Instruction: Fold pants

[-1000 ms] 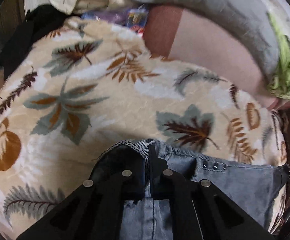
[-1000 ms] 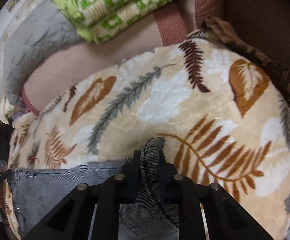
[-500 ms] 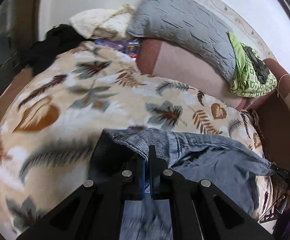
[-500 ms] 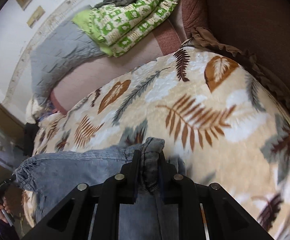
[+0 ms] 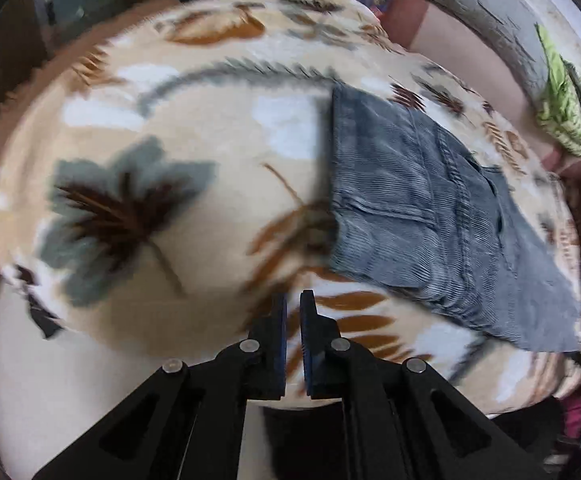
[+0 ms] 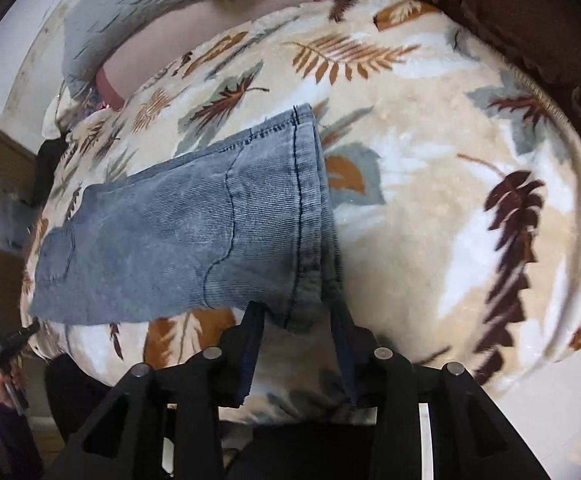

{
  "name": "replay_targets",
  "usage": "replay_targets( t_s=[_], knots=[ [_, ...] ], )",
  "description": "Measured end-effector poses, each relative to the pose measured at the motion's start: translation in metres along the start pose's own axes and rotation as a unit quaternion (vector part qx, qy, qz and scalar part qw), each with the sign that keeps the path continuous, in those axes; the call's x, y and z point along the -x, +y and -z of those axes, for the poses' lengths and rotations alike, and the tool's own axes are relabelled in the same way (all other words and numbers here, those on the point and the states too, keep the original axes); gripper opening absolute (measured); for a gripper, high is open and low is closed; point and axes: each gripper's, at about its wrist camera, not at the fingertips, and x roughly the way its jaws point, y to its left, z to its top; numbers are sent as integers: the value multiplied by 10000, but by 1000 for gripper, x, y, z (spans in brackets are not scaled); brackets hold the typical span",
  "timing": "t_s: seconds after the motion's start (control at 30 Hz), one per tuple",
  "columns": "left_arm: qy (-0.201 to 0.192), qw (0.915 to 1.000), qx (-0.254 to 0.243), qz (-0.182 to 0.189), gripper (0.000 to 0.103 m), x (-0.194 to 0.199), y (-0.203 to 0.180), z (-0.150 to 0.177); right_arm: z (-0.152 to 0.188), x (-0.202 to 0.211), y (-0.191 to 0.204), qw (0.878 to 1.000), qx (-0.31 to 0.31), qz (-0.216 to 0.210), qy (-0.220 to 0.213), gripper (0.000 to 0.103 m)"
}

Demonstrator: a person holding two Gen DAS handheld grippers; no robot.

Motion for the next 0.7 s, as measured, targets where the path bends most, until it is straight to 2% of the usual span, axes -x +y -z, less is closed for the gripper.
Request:
replay_targets(
  t_s=[0.07,0.1,0.17,0.23,0.33,0.4,0.43,0.47,0.5,0.57,0.63,0.7],
  knots=[
    [-261,9996,57,-39,6,19,1,-4,-10,10,2,9996,-40,-53,-260,46],
    [-412,9991,49,-43,6,28,-1,-7,-17,14,4,9991,-75,-71,-419,57],
    [-776,9969,-135,10,6,49,-17,-10,-35,17,8,9971,-66,-29,-754,67],
    [-912,9947,-407,225,6,58,-44,-14,-57,9,12,9964,-110,22,-845,67],
    [-921,9911,-800,526,9,56,-85,-15,-81,-13,11,9969,-286,148,-719,67],
    [-847,9888,-1038,661,26,47,-112,-10,-92,-30,8,9967,-349,360,-637,67],
    [-796,9879,-1164,639,42,39,-128,-8,-100,-42,7,9966,-371,495,-539,67],
    [-778,9873,-1233,630,50,33,-135,-7,-101,-48,4,9970,-389,523,-420,67],
    [-734,9866,-1308,634,50,24,-146,-6,-102,-54,1,9975,-418,493,-269,51],
    [-532,9874,-1356,620,50,6,-159,-6,-106,-64,9,9988,-230,441,42,10],
    [-371,9882,-1333,661,50,-7,-168,-3,-108,-57,24,9971,216,728,-71,9],
    [-321,9884,-1351,615,50,-16,-175,-4,-112,-40,37,9949,467,809,-392,9]
  ],
)
